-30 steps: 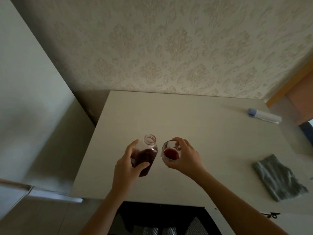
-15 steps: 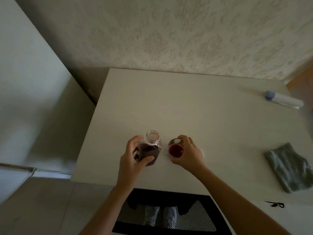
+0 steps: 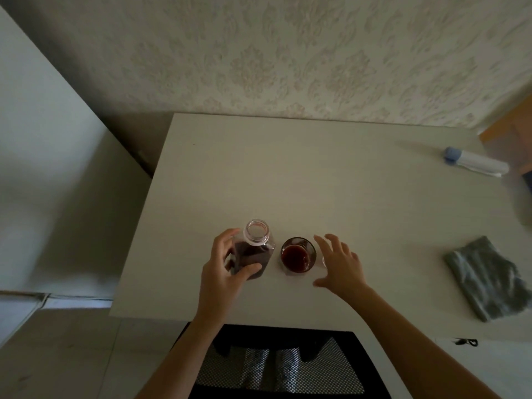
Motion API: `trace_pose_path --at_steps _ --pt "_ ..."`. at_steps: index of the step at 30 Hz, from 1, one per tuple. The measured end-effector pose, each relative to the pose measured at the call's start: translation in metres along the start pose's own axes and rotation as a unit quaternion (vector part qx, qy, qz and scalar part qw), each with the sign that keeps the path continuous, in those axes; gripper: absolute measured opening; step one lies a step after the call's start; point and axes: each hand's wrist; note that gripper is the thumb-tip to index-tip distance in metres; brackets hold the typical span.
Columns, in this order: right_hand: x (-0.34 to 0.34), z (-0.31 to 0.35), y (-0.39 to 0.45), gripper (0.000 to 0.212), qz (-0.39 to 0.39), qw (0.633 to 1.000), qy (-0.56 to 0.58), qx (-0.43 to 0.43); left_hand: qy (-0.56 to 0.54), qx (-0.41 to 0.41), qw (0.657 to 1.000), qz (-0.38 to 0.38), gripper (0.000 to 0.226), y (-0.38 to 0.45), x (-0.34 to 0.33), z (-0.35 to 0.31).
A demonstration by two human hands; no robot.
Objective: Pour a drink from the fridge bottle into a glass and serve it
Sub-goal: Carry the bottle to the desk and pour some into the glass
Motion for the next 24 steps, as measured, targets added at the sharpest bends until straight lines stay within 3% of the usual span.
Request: trace_pose_path --at_steps 4,7,10,14,16,18,21,24 --pt "-0.001 -0.009 0.000 0.054 0.002 0.999 -0.033 -0.018 0.003 0.001 1.000 0.011 0.073 -0.003 -0.001 0.000" --pt "-0.003 -0.007 0.001 0.031 -0.028 0.999 -0.017 -0.008 0.009 0.001 1.000 0.014 0.072 -0.005 -0.003 0.000" --pt "-0.005 -0.008 0.001 0.025 -0.052 0.999 0.009 0.004 0.024 -0.004 1.000 0.013 0.076 -0.006 -0.003 0.000" --pt "0.011 0.000 0.001 0.030 -0.143 0.974 0.174 0.004 0.045 -0.024 0.999 0.012 0.077 -0.007 -0.001 -0.007" --pt "0.033 0.015 0.000 0.031 -0.196 0.941 0.274 0.019 0.050 -0.045 0.997 0.024 0.073 -0.008 -0.001 -0.013" --pt "0.059 0.034 -0.006 0.031 -0.213 0.885 0.411 0.046 0.052 -0.067 0.996 0.033 0.071 -0.008 -0.001 -0.020" --pt "0.099 0.063 -0.027 0.028 -0.163 0.769 0.608 0.114 0.050 -0.092 0.994 0.034 0.075 -0.009 0.001 -0.034" --pt "0.123 0.084 -0.047 0.023 -0.118 0.684 0.696 0.184 0.045 -0.109 0.992 0.037 0.079 -0.010 0.003 -0.049"
Point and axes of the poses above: each hand's wrist, its own y-axis towards the middle knuckle, its own x-axis out of the back of the hand, z = x × y, and after that the axes turned 7 degrees about y, right-handed
